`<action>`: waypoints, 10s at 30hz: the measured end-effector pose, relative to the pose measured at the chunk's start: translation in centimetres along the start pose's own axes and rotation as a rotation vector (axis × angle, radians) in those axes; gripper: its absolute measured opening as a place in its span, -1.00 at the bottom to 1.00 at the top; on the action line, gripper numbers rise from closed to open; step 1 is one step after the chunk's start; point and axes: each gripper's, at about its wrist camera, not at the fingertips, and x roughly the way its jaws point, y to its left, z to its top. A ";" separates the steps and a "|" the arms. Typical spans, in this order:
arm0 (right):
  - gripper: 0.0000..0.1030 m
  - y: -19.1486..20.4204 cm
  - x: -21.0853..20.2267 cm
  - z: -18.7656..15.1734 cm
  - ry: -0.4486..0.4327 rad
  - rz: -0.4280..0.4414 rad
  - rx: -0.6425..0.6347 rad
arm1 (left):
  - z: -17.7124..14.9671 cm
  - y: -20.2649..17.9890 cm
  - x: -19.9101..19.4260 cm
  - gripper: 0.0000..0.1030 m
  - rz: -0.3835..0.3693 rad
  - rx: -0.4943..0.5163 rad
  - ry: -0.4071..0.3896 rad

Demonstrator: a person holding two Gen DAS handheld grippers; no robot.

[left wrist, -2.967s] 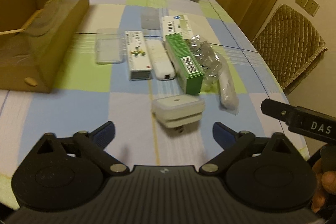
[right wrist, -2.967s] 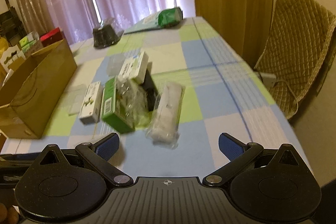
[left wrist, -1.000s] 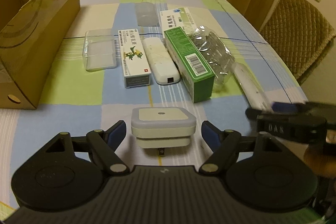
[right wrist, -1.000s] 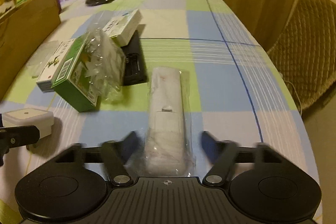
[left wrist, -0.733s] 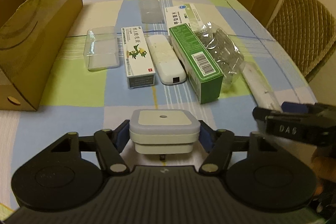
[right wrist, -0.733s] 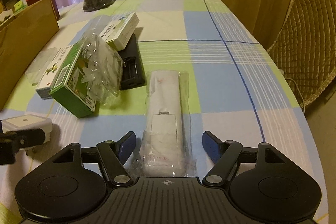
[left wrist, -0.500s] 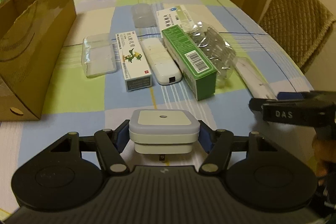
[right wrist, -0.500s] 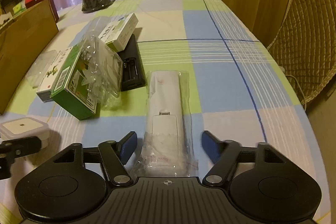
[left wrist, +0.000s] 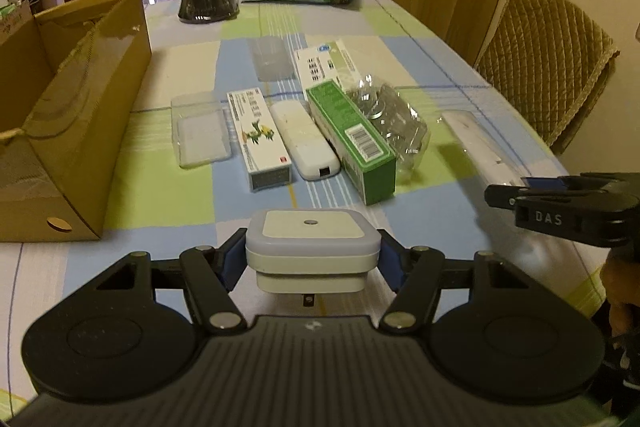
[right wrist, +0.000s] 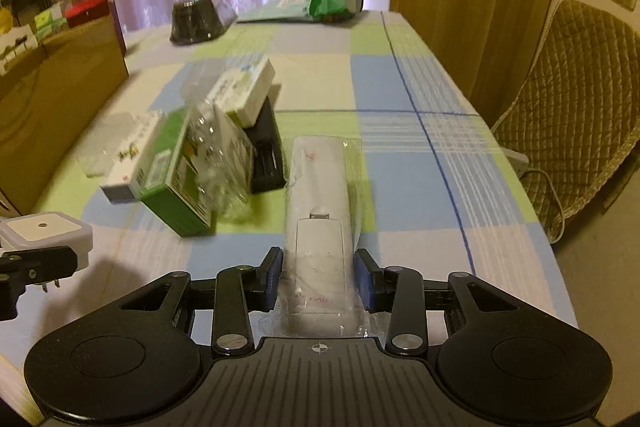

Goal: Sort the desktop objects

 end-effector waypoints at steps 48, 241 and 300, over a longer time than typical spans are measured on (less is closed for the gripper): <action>-0.28 20.9 -4.4 11.0 -0.196 0.317 -0.260 | 6.1 17.0 -12.7 0.20 0.208 -0.109 -0.266; -1.00 0.2 5.1 6.7 0.025 0.333 -0.065 | 5.3 -0.3 5.6 0.65 -0.077 0.003 0.048; -0.36 -0.7 2.6 1.6 0.028 0.208 -0.198 | -1.8 2.3 2.0 -0.50 -0.105 0.023 0.120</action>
